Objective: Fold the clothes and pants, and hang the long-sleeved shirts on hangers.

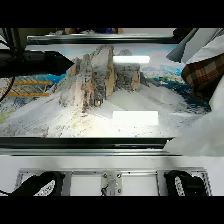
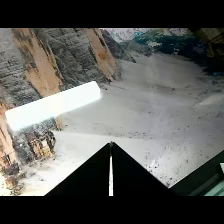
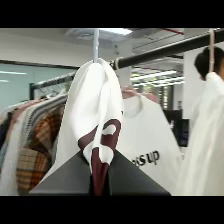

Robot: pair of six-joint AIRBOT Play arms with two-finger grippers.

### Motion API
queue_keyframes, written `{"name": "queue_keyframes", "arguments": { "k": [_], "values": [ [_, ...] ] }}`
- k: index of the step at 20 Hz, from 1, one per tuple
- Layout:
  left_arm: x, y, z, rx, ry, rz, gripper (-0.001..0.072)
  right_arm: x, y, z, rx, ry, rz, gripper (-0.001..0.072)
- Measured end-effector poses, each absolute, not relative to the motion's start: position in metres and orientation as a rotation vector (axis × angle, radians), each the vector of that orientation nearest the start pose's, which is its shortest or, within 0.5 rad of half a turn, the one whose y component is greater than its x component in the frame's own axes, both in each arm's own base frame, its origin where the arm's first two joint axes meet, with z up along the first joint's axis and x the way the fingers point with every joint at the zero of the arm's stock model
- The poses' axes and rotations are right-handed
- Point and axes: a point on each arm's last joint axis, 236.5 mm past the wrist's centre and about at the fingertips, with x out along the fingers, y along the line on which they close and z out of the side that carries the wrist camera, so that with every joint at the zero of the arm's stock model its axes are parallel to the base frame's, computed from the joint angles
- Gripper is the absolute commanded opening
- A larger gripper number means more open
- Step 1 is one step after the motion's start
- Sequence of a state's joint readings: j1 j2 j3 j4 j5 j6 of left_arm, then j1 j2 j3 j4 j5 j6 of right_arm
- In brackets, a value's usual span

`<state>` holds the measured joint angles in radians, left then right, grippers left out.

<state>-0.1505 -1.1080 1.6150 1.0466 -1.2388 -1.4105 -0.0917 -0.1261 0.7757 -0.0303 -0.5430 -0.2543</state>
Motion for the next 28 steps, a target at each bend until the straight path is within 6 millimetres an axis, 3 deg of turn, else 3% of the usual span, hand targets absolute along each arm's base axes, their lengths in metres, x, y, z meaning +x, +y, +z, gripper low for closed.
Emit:
{"name": "queue_keyframes", "arguments": {
  "k": [5, 10, 22, 28],
  "values": [
    [0.374, -0.171, 0.275, -0.141, 0.707, -0.612, 0.0018, 0.122, -0.171, 0.415, -0.157, -0.466, -0.91, 0.0013],
    [0.374, -0.171, 0.274, -0.141, 0.709, -0.612, 0.0018, 0.131, -0.181, 0.42, -0.183, -0.436, -0.976, 0.0014],
    [0.37, -0.171, 0.271, -0.135, 0.728, -0.617, 0.0018, 0.186, -0.193, 0.514, -0.28, -0.528, -1.009, 0.0014],
    [0.369, -0.171, 0.27, -0.133, 0.737, -0.62, 0.0018, 0.199, -0.221, 0.537, -0.314, -0.526, -1.017, 0.0014]
  ]
}}
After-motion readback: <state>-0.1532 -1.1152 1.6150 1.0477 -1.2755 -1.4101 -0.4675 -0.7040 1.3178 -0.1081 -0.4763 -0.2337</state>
